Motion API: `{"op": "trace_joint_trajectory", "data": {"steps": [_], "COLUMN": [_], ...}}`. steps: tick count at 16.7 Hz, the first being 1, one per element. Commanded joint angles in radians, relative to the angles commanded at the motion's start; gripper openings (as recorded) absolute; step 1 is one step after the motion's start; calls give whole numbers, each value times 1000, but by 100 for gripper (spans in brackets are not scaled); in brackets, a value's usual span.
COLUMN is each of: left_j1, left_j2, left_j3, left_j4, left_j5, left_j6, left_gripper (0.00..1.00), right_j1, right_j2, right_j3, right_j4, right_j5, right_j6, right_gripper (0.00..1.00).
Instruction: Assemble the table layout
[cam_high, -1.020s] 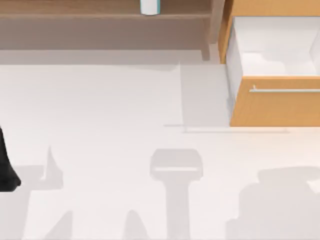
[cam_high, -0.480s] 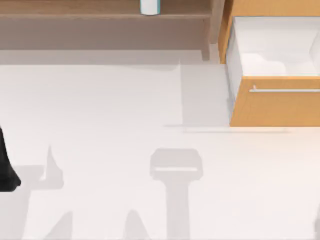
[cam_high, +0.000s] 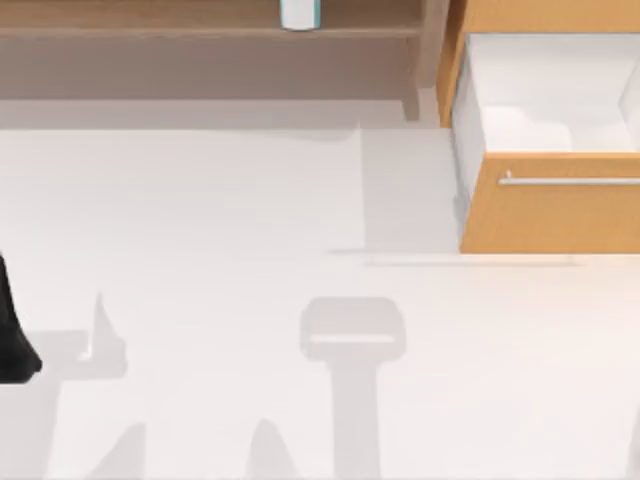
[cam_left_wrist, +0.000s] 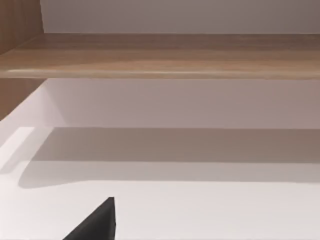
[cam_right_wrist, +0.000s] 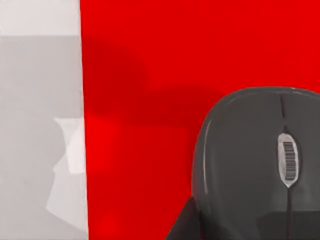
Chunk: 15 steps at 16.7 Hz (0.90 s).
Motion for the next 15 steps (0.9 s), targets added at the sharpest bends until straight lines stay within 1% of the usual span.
{"op": "trace_joint_trajectory", "data": {"steps": [15], "left_j1": [0], "left_j2": [0], "left_j3": [0], "left_j4": [0], "left_j5": [0], "left_j6": [0], "left_gripper": [100], "right_j1": [-2], "right_j2": [-45], "right_j3": [46], "right_j4": [38], "right_j5": [-3], "right_j6": [2], "right_gripper": [0]}}
